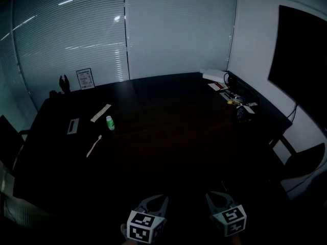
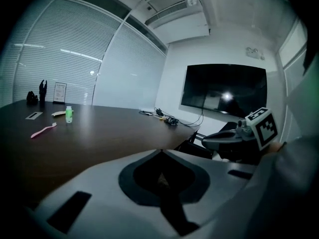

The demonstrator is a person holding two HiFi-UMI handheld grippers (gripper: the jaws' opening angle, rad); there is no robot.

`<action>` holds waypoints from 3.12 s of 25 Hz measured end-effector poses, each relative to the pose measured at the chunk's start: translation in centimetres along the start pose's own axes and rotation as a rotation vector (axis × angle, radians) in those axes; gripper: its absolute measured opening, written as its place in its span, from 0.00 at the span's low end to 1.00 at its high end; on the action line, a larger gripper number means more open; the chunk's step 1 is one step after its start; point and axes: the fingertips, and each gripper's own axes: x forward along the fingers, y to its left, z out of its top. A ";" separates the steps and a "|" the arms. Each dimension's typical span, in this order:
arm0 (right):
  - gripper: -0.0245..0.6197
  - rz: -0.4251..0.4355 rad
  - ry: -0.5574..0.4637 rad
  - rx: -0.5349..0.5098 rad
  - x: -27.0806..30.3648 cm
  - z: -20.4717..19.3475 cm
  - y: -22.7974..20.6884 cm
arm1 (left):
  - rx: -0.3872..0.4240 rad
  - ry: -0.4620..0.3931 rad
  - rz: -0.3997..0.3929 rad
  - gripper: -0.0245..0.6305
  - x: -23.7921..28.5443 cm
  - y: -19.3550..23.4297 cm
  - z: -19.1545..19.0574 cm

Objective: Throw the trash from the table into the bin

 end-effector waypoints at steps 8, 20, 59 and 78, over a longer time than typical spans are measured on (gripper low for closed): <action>0.05 0.010 -0.057 -0.017 -2.0 2.4 0.7 | 0.006 -0.062 0.027 0.04 -1.5 -1.3 1.9; 0.05 0.082 -0.069 -0.043 1.0 4.4 2.0 | -0.019 -0.078 0.126 0.04 -2.2 3.2 2.6; 0.52 0.205 0.196 -0.094 63.4 21.7 24.0 | -0.212 -0.029 0.433 0.04 -10.8 57.1 6.3; 0.37 0.240 0.099 -0.202 53.2 24.5 22.0 | -0.160 -0.037 0.380 0.04 -8.4 53.7 7.5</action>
